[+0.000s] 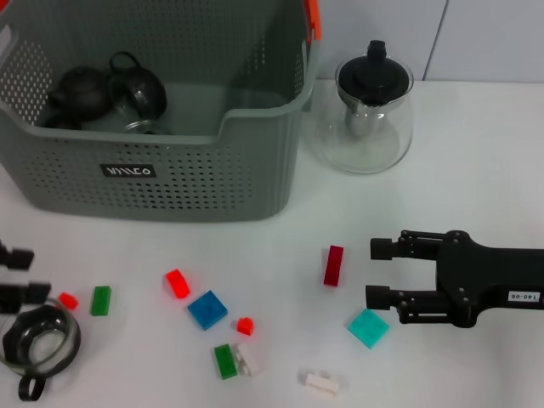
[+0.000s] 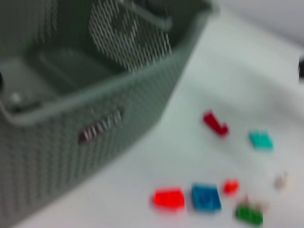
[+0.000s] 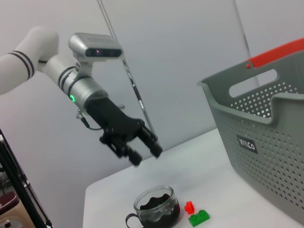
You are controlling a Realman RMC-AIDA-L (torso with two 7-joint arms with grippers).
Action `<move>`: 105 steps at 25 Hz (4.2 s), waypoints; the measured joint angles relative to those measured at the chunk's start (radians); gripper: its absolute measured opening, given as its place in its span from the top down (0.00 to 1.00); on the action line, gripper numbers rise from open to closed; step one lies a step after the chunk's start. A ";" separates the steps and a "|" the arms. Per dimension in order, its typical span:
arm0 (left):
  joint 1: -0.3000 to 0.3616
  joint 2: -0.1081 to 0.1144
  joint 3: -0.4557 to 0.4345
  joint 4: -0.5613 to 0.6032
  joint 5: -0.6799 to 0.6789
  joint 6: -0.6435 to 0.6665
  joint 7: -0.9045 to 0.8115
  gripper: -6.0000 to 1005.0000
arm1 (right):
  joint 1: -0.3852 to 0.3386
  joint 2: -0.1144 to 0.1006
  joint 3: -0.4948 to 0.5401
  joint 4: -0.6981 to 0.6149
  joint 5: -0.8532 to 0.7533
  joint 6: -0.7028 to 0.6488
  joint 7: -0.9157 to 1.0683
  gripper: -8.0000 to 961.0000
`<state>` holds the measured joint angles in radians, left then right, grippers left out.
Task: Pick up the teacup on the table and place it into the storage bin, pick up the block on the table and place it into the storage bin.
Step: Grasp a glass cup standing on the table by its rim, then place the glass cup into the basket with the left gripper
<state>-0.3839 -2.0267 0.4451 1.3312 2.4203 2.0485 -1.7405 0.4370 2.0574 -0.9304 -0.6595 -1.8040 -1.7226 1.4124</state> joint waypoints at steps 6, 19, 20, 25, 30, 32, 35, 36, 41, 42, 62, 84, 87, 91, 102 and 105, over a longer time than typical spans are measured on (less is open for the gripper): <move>-0.006 -0.057 0.153 0.071 0.120 -0.110 0.013 0.46 | 0.003 0.001 -0.003 0.000 0.000 0.000 0.000 0.18; 0.006 -0.120 0.235 0.113 0.291 -0.283 0.011 0.49 | -0.001 0.003 0.000 0.000 0.000 -0.002 0.000 0.18; 0.008 -0.120 0.234 0.112 0.292 -0.284 0.011 0.49 | -0.001 0.003 0.000 0.001 0.000 -0.001 0.000 0.18; 0.017 -0.119 0.231 0.079 0.323 -0.327 0.008 0.51 | 0.001 0.003 -0.001 0.006 0.000 0.000 0.000 0.18; 0.020 -0.120 0.224 0.027 0.347 -0.379 0.006 0.52 | 0.001 0.002 0.000 0.011 0.000 0.000 0.000 0.18; 0.020 -0.121 0.225 0.004 0.352 -0.400 0.005 0.52 | 0.001 0.002 0.001 0.011 0.000 0.000 0.000 0.18; 0.020 -0.122 0.228 -0.023 0.359 -0.433 0.004 0.53 | 0.001 0.002 0.001 0.011 0.000 0.000 0.000 0.18; 0.019 -0.123 0.228 -0.030 0.361 -0.445 0.003 0.53 | 0.002 0.001 0.001 0.011 0.000 0.000 0.000 0.18; 0.013 -0.123 0.214 -0.040 0.356 -0.461 0.000 0.55 | 0.002 0.001 0.001 0.011 0.000 0.000 0.000 0.18; 0.010 -0.120 0.209 -0.039 0.352 -0.453 -0.002 0.58 | 0.002 0.001 0.001 0.011 0.000 0.000 0.000 0.18; -0.141 0.103 -0.247 -0.407 0.092 -0.070 0.102 0.94 | -0.008 0.000 0.001 0.012 0.000 0.000 -0.001 0.18; -0.359 0.125 0.191 -0.355 -0.174 -0.738 -0.452 0.91 | -0.002 0.000 0.001 0.025 0.000 -0.005 -0.003 0.18; -0.395 0.123 0.268 -0.351 -0.018 -0.782 -0.527 0.91 | 0.006 0.004 0.001 0.025 0.000 -0.004 -0.002 0.18; -0.402 0.101 0.324 -0.355 0.165 -0.835 -0.589 0.90 | 0.037 0.014 -0.001 0.025 0.000 -0.001 0.000 0.18; -0.400 0.048 0.325 -0.449 0.331 -0.947 -0.595 0.89 | 0.096 0.020 -0.010 0.059 -0.002 0.000 0.000 0.18; -0.391 0.046 0.296 -0.409 0.268 -0.901 -0.582 0.89 | 0.098 0.020 -0.010 0.063 -0.018 0.001 0.000 0.18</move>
<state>-0.7748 -1.9812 0.7408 0.9220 2.6879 1.1475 -2.3225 0.5353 2.0779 -0.9403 -0.5970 -1.8224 -1.7211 1.4128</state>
